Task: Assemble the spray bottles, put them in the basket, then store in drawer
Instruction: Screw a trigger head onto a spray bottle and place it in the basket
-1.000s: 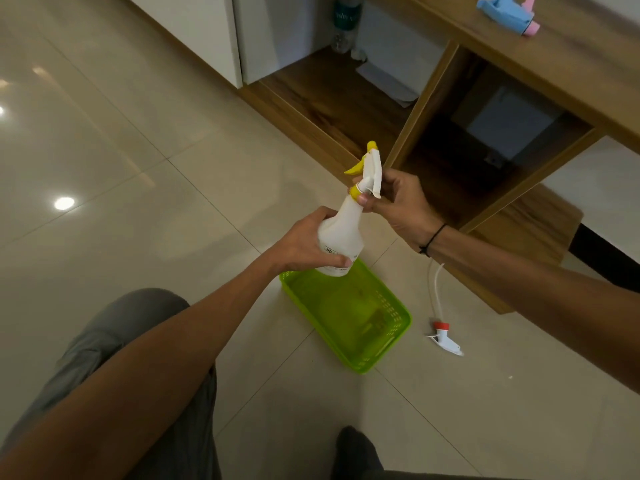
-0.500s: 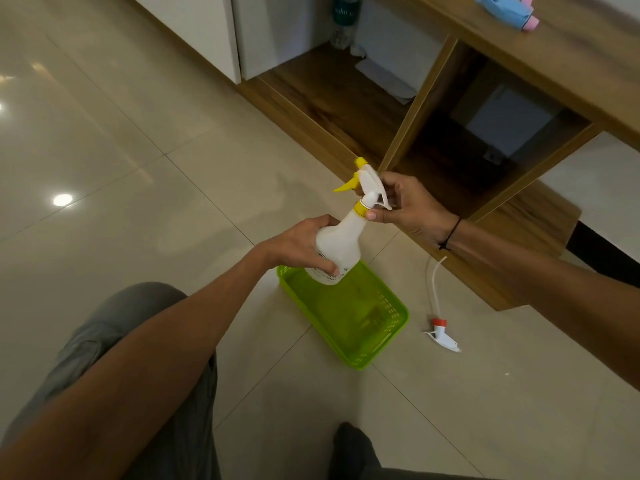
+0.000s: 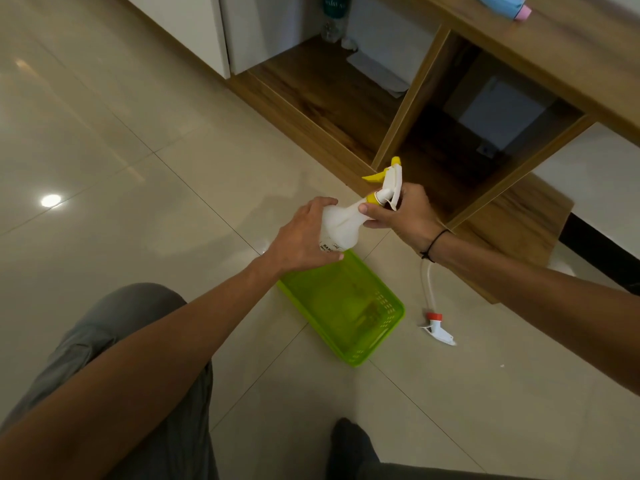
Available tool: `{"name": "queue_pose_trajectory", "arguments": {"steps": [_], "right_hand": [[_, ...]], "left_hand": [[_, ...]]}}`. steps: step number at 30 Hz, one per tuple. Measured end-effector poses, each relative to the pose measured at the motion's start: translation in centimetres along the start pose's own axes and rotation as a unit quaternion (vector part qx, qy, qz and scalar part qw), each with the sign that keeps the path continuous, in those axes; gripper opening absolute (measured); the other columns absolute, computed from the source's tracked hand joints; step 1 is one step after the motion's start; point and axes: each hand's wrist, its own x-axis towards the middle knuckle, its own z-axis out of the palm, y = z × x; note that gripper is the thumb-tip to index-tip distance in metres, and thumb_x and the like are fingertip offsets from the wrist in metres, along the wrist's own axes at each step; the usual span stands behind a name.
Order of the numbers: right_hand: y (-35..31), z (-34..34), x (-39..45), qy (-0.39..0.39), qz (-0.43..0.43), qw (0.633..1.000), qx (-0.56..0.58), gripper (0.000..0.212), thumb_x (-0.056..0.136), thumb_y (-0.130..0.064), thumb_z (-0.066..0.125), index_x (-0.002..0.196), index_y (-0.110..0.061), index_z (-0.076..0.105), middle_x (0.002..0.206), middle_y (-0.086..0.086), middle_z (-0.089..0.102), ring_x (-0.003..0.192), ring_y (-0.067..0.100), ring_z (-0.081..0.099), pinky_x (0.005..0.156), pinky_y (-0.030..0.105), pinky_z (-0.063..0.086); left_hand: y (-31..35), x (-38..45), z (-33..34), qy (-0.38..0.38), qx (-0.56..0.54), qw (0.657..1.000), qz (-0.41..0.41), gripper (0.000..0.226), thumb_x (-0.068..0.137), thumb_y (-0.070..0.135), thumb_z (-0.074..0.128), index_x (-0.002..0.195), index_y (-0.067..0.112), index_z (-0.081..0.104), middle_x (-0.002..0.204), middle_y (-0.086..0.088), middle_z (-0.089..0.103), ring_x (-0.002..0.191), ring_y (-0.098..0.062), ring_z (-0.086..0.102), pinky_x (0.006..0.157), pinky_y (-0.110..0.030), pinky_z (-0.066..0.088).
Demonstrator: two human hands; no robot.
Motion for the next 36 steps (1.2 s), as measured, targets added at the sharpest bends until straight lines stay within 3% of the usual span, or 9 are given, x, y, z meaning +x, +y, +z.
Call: {"name": "queue_pose_trajectory", "arguments": {"steps": [5,9,15,17,20,24,27,32,36], "right_hand": [[0.8,-0.9,-0.1,0.02,-0.023,0.999,0.034,0.034,0.088,0.004,0.079,0.117,0.015,0.065,0.116,0.04,0.067,0.112,0.046,0.071,0.078,0.038,0.068],[0.5,-2.1,-0.2,0.034,-0.063,0.995,0.071,0.031,0.089,0.005,0.077,0.117,0.01,0.065,0.112,0.022,0.069,0.111,0.037,0.074,0.081,0.04,0.068],[0.8,-2.1,-0.7,0.019,-0.073,0.996,0.05,0.032,0.087,0.0,0.081,0.115,0.005,0.069,0.117,0.028,0.072,0.111,0.036,0.073,0.083,0.045,0.067],[0.8,-2.6,-0.9,0.026,-0.065,0.995,0.066,0.026,0.086,-0.006,0.083,0.109,-0.001,0.072,0.108,0.014,0.078,0.108,0.033,0.076,0.081,0.042,0.067],[1.2,-3.0,-1.2,0.017,-0.04,0.993,0.108,0.016,0.087,-0.007,0.082,0.1,-0.014,0.076,0.099,0.001,0.082,0.101,0.025,0.08,0.078,0.036,0.067],[1.3,-3.1,-1.7,0.011,-0.037,0.993,0.113,0.019,0.081,-0.023,0.087,0.098,-0.019,0.078,0.101,0.003,0.082,0.104,0.027,0.079,0.079,0.037,0.067],[1.3,-3.8,-1.8,0.0,-0.065,0.994,0.088,0.025,0.081,-0.024,0.088,0.103,-0.016,0.079,0.107,0.006,0.081,0.105,0.028,0.078,0.08,0.04,0.068],[2.5,-3.0,-2.2,0.027,-0.041,0.997,0.054,0.041,0.082,-0.015,0.087,0.113,0.008,0.071,0.108,0.022,0.078,0.101,0.032,0.08,0.081,0.048,0.068],[2.7,-2.3,-2.5,0.018,-0.046,0.999,0.016,0.044,0.081,-0.015,0.088,0.114,0.008,0.071,0.109,0.016,0.078,0.101,0.028,0.08,0.08,0.045,0.068]], "left_hand": [[-0.2,0.3,-0.8,-0.024,-0.192,0.981,-0.021,0.102,0.076,0.024,0.096,0.157,0.021,0.034,0.155,0.002,0.049,0.138,-0.015,0.051,0.108,-0.032,0.05],[0.1,1.5,-2.6,-0.009,-0.443,0.882,-0.164,0.074,0.097,0.054,0.066,0.159,0.022,0.039,0.157,0.004,0.049,0.151,-0.013,0.045,0.11,-0.037,0.051],[-1.7,1.1,-2.3,-0.278,-0.466,0.805,-0.239,0.082,0.101,0.078,0.035,0.147,0.014,0.061,0.139,-0.022,0.071,0.109,-0.029,0.078,0.087,-0.039,0.066],[-2.2,1.0,-1.7,-0.275,-0.489,0.804,-0.197,0.065,0.101,0.055,0.063,0.152,0.019,0.047,0.15,-0.022,0.062,0.115,-0.033,0.077,0.091,-0.042,0.066],[-2.3,1.1,-1.3,-0.231,-0.459,0.848,-0.129,0.091,0.071,0.016,0.095,0.142,0.032,0.041,0.152,-0.016,0.053,0.131,-0.037,0.067,0.092,-0.051,0.065],[-1.7,1.4,-1.2,-0.229,-0.391,0.886,-0.095,0.111,0.065,0.024,0.098,0.158,0.035,0.037,0.15,0.001,0.053,0.132,-0.023,0.067,0.089,-0.044,0.066],[-1.6,2.0,-2.2,-0.267,-0.325,0.906,-0.053,0.089,0.077,0.031,0.094,0.155,0.03,0.05,0.144,0.005,0.067,0.13,-0.018,0.069,0.102,-0.043,0.062],[0.4,1.3,-0.1,-0.104,-0.101,0.988,0.047,0.109,0.055,0.034,0.107,0.146,0.024,0.047,0.141,0.003,0.05,0.127,-0.019,0.058,0.103,-0.033,0.055],[0.2,1.5,-0.5,-0.22,-0.095,0.971,0.015,0.123,0.058,0.055,0.098,0.161,0.029,0.036,0.154,0.006,0.04,0.14,-0.017,0.049,0.113,-0.034,0.05]]}}
